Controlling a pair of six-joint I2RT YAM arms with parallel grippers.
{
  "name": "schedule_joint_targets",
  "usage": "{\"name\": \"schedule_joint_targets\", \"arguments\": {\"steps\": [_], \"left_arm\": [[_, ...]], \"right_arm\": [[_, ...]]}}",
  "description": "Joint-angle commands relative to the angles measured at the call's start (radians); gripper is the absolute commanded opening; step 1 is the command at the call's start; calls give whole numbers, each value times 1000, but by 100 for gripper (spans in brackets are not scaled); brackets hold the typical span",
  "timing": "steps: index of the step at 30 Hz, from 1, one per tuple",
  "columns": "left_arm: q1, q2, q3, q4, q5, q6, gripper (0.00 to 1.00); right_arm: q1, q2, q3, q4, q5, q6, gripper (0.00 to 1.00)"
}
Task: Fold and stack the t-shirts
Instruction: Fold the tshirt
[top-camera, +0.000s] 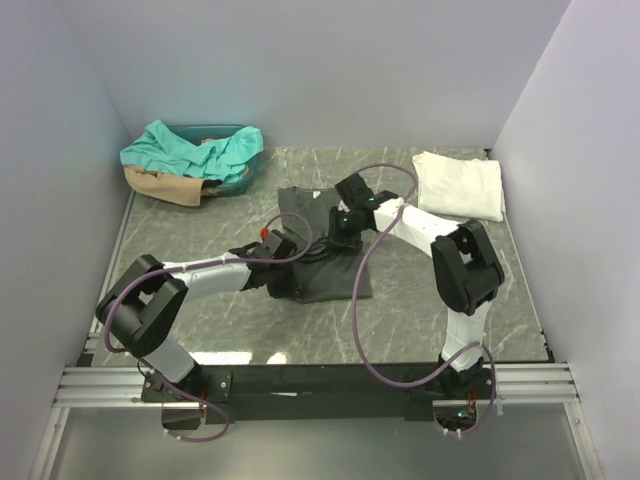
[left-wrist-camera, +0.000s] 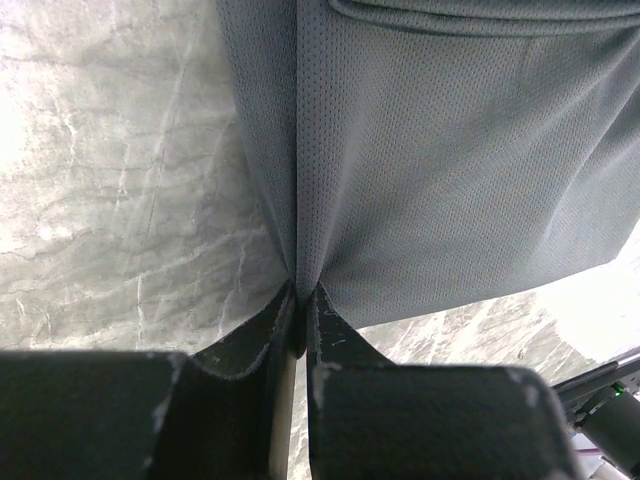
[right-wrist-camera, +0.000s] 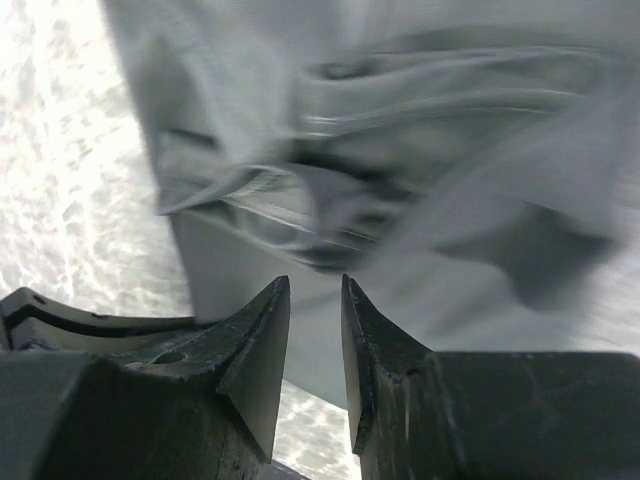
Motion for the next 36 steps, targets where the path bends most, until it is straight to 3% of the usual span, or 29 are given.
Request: {"name": "schedule_joint_targets", "arguments": {"steps": [1, 18, 36], "left_arm": [[-5, 2, -37, -67, -45, -4, 12], [-5, 19, -34, -73, -39, 1, 11], [-5, 57, -26, -92, -7, 25, 11]], "right_arm": [[51, 51, 74, 39, -25, 22, 35], [120, 81, 40, 33, -5, 31, 35], [61, 206, 212, 30, 105, 34, 35]]}}
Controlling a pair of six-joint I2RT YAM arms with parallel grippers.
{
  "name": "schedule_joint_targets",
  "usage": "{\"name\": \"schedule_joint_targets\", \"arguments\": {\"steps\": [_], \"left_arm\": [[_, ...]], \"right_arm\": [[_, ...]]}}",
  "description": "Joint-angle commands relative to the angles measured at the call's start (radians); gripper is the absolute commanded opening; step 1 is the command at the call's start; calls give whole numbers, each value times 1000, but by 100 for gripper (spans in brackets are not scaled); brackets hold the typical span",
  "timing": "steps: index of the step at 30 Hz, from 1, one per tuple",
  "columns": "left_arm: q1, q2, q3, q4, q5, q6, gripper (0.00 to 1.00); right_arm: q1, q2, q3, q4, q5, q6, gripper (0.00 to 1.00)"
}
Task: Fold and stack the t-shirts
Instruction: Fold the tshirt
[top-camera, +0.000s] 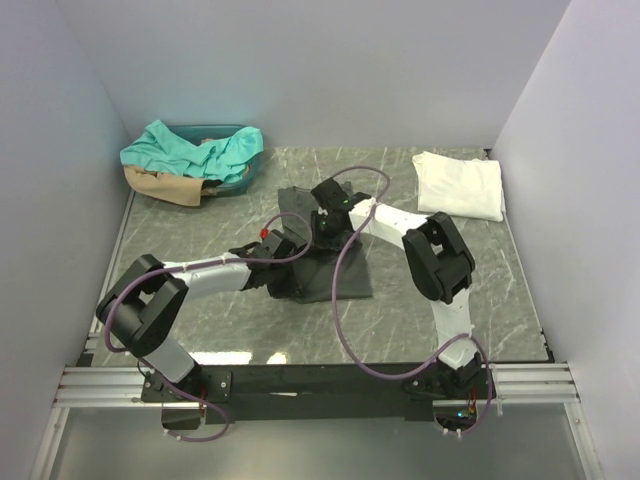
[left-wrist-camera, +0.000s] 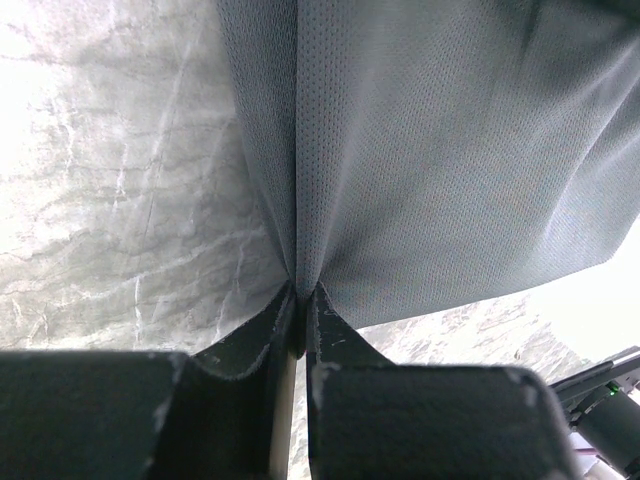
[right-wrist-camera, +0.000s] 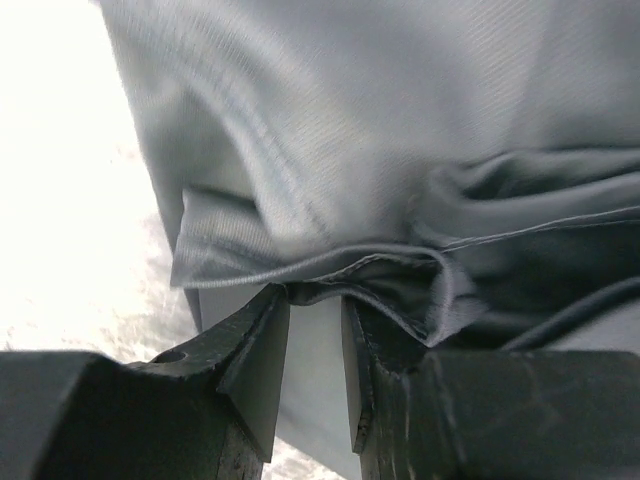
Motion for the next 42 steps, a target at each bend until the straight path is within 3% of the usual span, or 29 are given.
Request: {"name": "schedule_joint_targets", "arguments": {"steps": [1, 15, 19, 24, 29, 37, 42], "left_arm": [[-5, 63, -22, -99, -9, 38, 11], [-5, 77, -13, -113, -4, 47, 11], [-5, 76, -7, -119, -9, 50, 12], [-5, 50, -1, -140, -22, 47, 16], [-5, 5, 11, -168, -32, 40, 29], [-5, -76, 45, -225, -62, 30, 50], [-5, -78, 44, -202, -41, 23, 52]], "right_arm": [[-39, 13, 60, 17, 58, 6, 35], [-90, 155, 376, -36, 24, 7, 35], [-111, 111, 359, -32, 19, 15, 35], [-171, -13, 226, 11, -7, 19, 40], [-254, -153, 70, 37, -10, -25, 48], [-291, -404, -309, 13, -25, -135, 51], [-289, -528, -562, 45, -99, -132, 51]]}}
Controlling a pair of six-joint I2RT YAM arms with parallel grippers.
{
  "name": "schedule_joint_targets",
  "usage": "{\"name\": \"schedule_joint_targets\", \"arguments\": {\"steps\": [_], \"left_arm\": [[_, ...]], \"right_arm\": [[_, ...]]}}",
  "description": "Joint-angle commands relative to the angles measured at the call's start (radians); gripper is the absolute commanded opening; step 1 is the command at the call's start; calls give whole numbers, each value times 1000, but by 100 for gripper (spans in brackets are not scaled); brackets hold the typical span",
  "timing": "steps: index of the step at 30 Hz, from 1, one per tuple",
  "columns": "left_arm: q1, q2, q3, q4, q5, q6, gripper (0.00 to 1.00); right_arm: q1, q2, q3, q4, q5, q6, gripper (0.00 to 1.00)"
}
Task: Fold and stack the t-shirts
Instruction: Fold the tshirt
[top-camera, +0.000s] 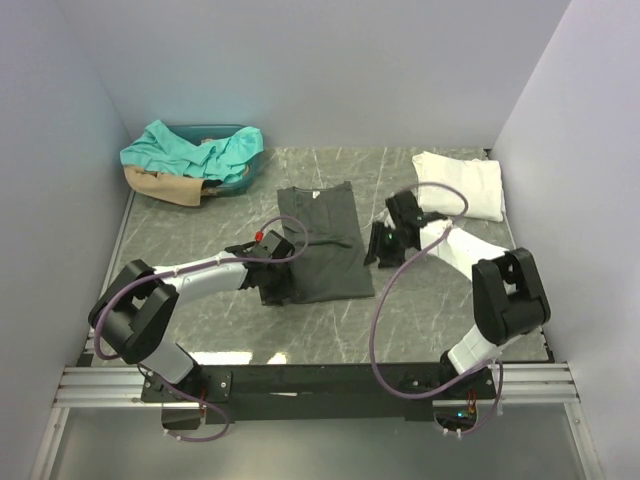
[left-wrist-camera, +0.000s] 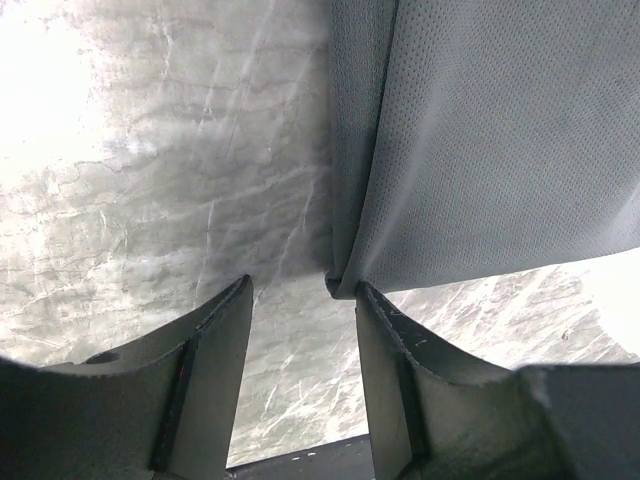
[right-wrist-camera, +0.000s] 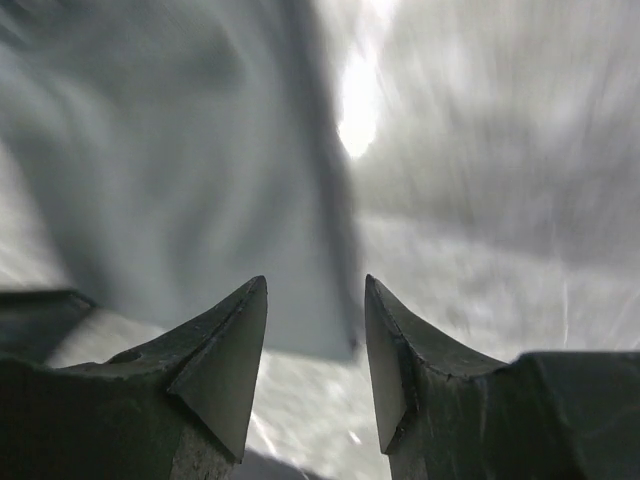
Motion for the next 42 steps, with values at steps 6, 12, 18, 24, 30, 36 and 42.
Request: {"name": "schedule_joint_targets", "arguments": {"steps": [6, 12, 18, 24, 30, 36, 42], "left_arm": [[-3, -23, 10, 17, 9, -14, 51], [-3, -30, 1, 62, 21, -37, 52], [-3, 20, -12, 114, 55, -52, 53], [-3, 68, -28, 152, 107, -48, 51], [-3, 75, -45, 157, 130, -49, 42], [-3, 63, -71, 149, 132, -49, 12], [-3, -55, -22, 55, 55, -40, 0]], "right_arm": [[10, -130, -258, 72, -122, 15, 51], [16, -119, -309, 118, -162, 33, 51], [19, -90, -304, 129, -164, 29, 51], [23, -70, -314, 133, -168, 27, 49], [36, -53, -334, 155, -184, 40, 43], [53, -46, -350, 162, -210, 46, 22], [53, -122, -286, 52, -181, 24, 0]]}}
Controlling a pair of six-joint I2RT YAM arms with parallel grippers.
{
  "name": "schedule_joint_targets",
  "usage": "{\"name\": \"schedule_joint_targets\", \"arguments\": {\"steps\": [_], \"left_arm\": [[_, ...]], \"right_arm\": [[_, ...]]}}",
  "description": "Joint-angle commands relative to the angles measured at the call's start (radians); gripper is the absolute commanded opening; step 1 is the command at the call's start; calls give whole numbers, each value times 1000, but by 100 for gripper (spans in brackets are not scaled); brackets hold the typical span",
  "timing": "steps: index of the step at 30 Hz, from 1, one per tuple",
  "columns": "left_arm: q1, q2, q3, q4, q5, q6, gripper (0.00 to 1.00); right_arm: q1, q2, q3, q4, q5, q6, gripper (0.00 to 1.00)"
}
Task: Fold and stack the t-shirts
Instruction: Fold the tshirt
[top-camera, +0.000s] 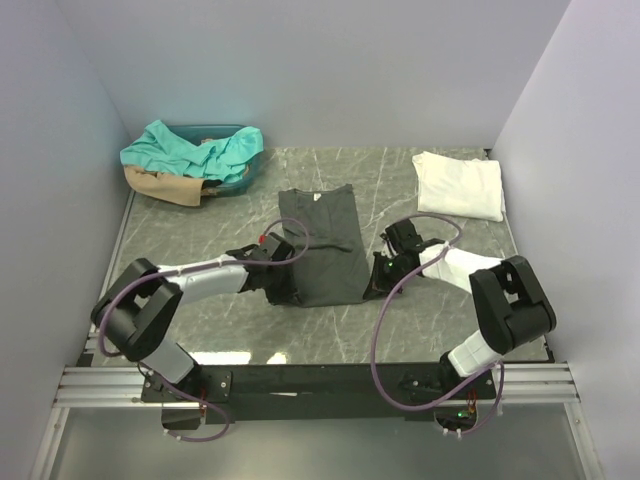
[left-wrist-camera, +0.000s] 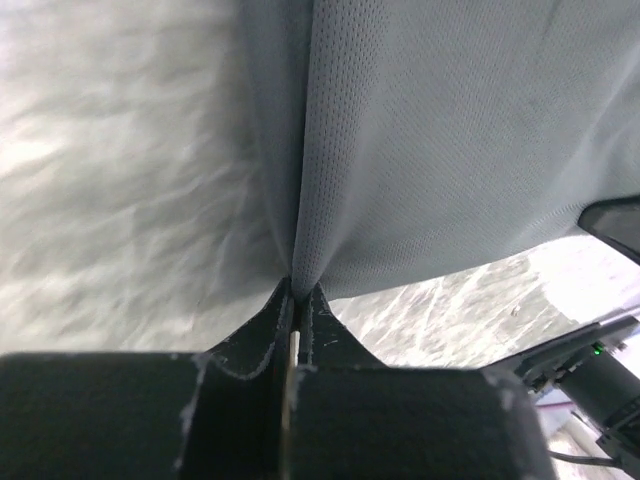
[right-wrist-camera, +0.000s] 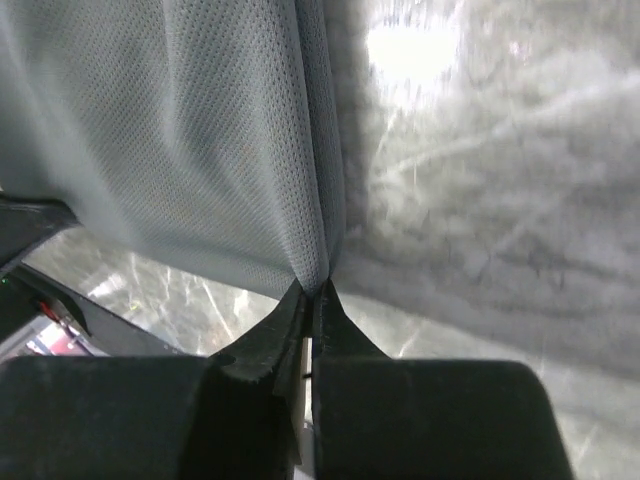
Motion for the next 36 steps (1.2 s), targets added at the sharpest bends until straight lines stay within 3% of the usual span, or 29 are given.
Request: {"name": "schedule_joint_targets", "arguments": {"steps": [1, 7, 12, 26, 30, 36], "left_arm": [[-4, -109, 50, -120, -104, 16, 0], [-4, -328, 160, -315, -230, 28, 0], [-4, -408, 160, -378, -157, 43, 0], [-39, -692, -30, -517, 80, -79, 1], [-40, -712, -21, -542, 80, -112, 0], [-40, -654, 25, -567, -5, -124, 0]], "right_arm": [[8, -69, 59, -102, 31, -25, 0], [10, -221, 227, -277, 101, -30, 0], [10, -281, 291, -376, 118, -33, 0], [131, -485, 120, -511, 113, 88, 0], [142, -513, 142, -514, 126, 131, 0], [140, -429, 231, -492, 175, 133, 0]]}}
